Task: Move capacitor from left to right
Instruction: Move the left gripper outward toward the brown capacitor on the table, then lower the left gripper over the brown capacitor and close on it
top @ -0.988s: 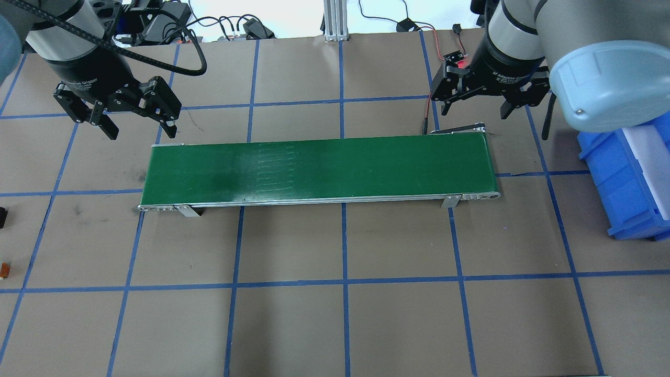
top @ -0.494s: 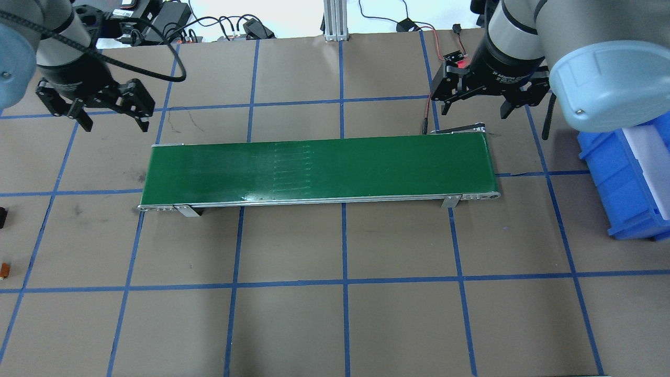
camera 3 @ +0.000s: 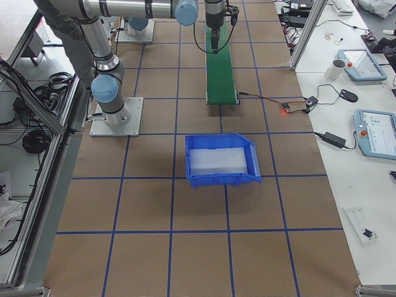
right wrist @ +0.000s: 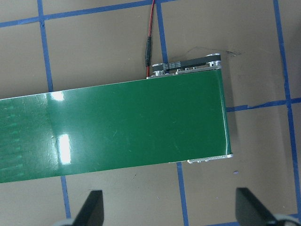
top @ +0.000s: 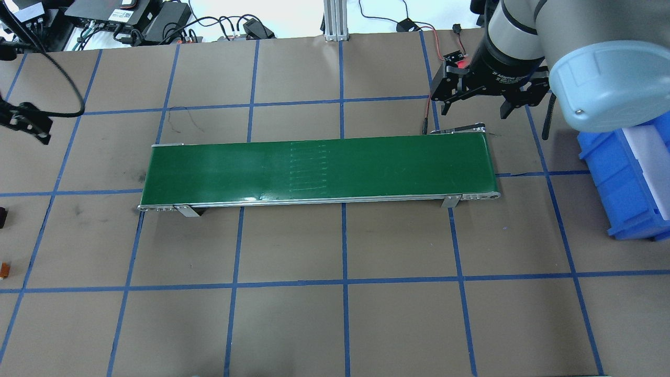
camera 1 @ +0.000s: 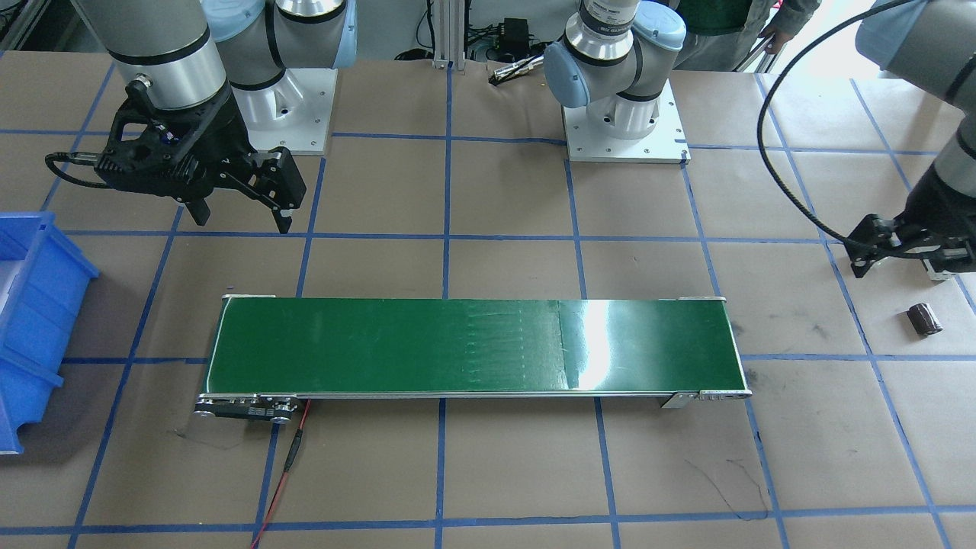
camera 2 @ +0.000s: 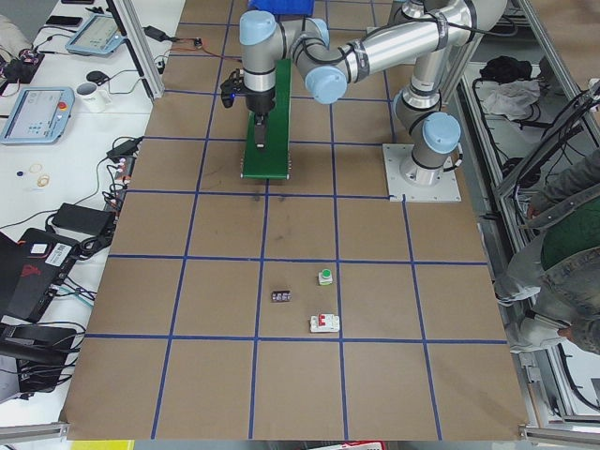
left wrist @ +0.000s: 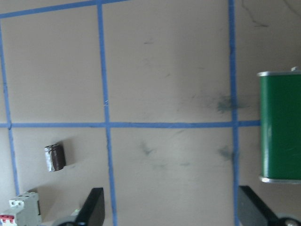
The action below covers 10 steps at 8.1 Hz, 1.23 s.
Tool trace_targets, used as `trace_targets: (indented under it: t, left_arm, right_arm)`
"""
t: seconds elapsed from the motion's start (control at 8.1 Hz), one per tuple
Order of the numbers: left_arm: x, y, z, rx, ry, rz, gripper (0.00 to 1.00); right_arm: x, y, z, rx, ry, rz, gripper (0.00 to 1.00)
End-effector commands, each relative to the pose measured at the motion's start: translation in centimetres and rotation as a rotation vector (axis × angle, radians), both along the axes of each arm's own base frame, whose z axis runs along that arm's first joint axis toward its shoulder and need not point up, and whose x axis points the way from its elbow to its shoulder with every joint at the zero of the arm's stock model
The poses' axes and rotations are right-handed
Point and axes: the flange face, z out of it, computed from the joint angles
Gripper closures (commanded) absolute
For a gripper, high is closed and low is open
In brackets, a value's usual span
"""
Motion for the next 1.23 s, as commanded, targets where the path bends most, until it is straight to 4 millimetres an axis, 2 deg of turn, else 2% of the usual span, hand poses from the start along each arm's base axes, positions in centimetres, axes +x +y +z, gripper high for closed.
trace_targets:
  t: [0.0,0.25,0.37,0.49,0.74,0.86,1.11]
  left_arm:
    - [11.1,4.5,-3.6,0.062,0.004,-0.027,0.00]
    - [18.6,6.8,-8.4,0.071,-0.011,-0.041,0.00]
    - [21.4,7.6,-10.5,0.076,-0.017,-0.049,0.00]
    - [22.6,7.4,-11.5,0.055,-0.038,-0.055,0.00]
    - [23.3,6.3,-13.6,-0.053,0.020,-0.068,0.01]
    - [24.5,6.1,-15.0,-0.080,0.006,-0.060,0.01]
    - [26.9,6.3,-18.9,-0.114,0.024,-0.044,0.07]
  right_arm:
    - [0.0,0.0,0.0,-0.001,0.001,0.001,0.00]
    - [0.0,0.0,0.0,0.001,0.001,0.001,0.00]
    - [0.0,0.0,0.0,0.001,0.001,0.001,0.00]
    - [0.0,0.0,0.0,-0.001,0.001,0.003,0.00]
    - [0.0,0.0,0.0,0.001,0.001,0.001,0.00]
    - [0.0,0.0,0.0,-0.001,0.001,0.001,0.00]
    - [0.0,0.0,0.0,-0.001,0.001,0.003,0.00]
